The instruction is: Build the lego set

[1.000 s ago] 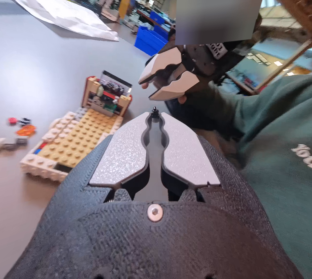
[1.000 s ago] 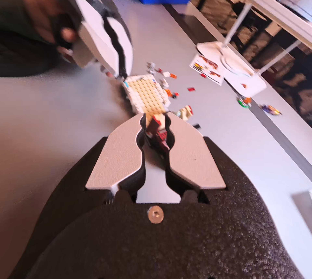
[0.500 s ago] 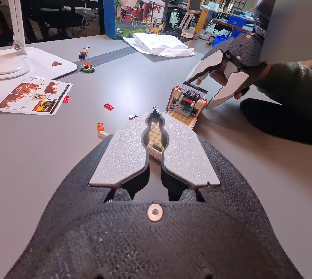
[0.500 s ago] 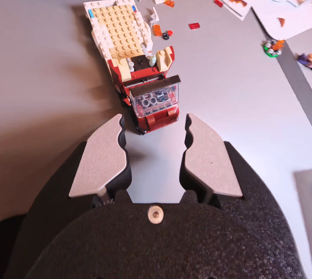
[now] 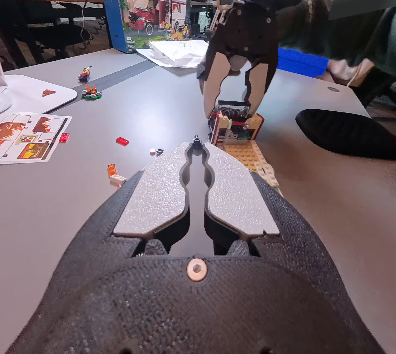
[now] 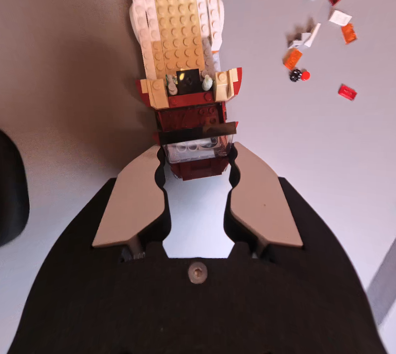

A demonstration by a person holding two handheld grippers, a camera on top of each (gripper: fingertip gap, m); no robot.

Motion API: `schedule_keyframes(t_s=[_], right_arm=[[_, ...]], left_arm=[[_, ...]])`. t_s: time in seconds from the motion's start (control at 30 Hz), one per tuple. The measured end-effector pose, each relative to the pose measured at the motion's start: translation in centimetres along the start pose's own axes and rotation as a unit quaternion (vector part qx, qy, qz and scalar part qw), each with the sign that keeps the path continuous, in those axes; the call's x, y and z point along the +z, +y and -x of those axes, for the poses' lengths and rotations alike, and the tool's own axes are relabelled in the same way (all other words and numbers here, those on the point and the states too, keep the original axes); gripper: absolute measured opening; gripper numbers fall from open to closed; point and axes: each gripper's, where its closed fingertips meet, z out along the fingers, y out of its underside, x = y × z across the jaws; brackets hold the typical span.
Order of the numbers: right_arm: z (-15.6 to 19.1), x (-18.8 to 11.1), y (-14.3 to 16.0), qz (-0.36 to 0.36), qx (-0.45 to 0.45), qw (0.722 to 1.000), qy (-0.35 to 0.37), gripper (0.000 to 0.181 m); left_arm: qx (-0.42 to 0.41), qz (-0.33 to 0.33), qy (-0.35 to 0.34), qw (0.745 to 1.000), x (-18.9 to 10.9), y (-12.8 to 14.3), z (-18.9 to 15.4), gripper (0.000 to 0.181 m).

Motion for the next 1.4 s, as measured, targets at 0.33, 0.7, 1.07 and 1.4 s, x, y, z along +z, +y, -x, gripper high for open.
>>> schedule_keyframes(t_s=[0.33,0.7,1.07,1.4], right_arm=[[-3.6,-2.4,-0.3,0.103,-0.078,0.991,0.03,0.065],[1.1,-5.2,-3.7,-0.15,0.245,0.937,0.199,0.052],[1.5,-2.1,-3.8,-0.222,0.467,0.776,0.362,0.024],[0.2,-1.2,-3.7,-0.191,0.346,0.863,0.315,0.017]], left_arm=[[0.005,0.009,0.019,1.0,0.2,0.4,-0.7,0.008],[0.025,0.016,0.08,0.996,1.6,-0.6,-3.2,0.008],[0.023,0.009,0.091,0.996,1.4,-0.3,-4.6,0.008],[0.038,0.013,0.09,0.995,1.3,0.0,-5.1,0.008]])
